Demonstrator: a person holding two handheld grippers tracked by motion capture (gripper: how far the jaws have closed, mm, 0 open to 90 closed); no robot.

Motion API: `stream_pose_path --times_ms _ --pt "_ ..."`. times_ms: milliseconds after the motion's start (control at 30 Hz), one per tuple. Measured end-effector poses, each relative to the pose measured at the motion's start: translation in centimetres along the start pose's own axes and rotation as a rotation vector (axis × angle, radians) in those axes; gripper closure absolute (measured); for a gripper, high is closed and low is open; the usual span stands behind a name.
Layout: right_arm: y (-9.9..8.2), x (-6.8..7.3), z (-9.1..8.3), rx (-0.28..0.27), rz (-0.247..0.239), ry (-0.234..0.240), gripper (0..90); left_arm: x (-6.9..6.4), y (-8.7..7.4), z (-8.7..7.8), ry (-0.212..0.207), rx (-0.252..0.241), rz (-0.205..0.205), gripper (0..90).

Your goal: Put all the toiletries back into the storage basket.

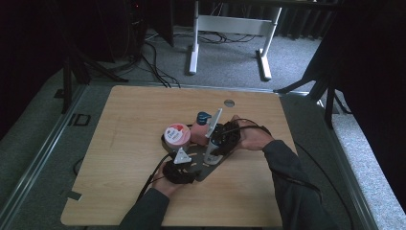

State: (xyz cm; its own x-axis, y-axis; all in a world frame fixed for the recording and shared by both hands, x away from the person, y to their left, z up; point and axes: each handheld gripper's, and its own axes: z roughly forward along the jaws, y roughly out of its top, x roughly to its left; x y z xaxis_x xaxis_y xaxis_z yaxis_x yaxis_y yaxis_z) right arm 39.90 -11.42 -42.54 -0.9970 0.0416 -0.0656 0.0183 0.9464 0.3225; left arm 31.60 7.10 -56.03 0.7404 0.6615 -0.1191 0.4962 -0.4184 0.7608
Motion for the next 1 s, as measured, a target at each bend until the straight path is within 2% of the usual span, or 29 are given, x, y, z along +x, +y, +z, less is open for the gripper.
stream_pose_path --times_ms 300,1000 --pt "-0.1 -1.0 -0.3 0.008 0.022 -0.019 55.2 -0.1 0.1 0.1 0.0 0.008 0.005 45.4" --pt "-0.7 -3.2 0.1 0.035 0.09 -0.045 55.2 0.0 0.1 0.1 -0.005 0.008 0.002 45.4"
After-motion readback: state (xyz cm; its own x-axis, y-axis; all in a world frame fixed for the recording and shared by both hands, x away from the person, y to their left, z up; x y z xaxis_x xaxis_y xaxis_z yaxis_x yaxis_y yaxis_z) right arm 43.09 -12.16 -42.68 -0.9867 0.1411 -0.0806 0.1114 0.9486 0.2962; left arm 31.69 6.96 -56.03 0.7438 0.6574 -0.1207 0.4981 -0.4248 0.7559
